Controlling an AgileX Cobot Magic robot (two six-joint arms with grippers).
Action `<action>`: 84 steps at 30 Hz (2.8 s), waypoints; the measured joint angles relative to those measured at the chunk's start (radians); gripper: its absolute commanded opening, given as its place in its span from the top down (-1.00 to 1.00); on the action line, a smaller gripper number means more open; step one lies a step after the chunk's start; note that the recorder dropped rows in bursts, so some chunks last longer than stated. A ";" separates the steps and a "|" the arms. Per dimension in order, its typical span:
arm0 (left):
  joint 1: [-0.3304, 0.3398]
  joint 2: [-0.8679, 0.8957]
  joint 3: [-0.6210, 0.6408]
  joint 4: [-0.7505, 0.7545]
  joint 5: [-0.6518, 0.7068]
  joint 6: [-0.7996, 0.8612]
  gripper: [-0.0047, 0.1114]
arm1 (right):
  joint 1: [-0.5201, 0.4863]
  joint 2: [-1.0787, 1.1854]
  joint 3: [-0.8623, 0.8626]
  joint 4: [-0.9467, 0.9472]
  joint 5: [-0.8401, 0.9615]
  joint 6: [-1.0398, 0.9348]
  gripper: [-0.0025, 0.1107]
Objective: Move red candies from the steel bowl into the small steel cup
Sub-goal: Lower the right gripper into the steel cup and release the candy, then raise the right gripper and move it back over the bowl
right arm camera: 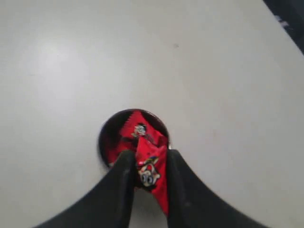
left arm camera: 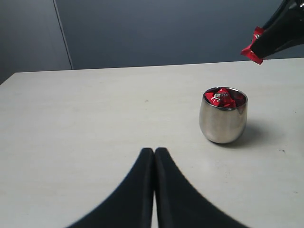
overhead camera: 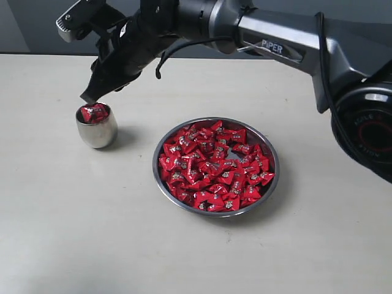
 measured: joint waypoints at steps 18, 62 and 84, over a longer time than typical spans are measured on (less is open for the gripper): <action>0.000 0.000 0.000 0.000 0.000 0.000 0.91 | -0.047 0.187 -0.163 0.183 0.089 -0.106 0.97; 0.000 0.000 0.000 0.000 0.000 0.000 0.91 | -0.024 0.202 -0.204 0.062 0.021 -0.095 0.83; 0.000 0.000 0.000 0.000 0.000 0.000 0.91 | -0.072 -0.117 0.469 -0.034 -0.432 0.194 0.97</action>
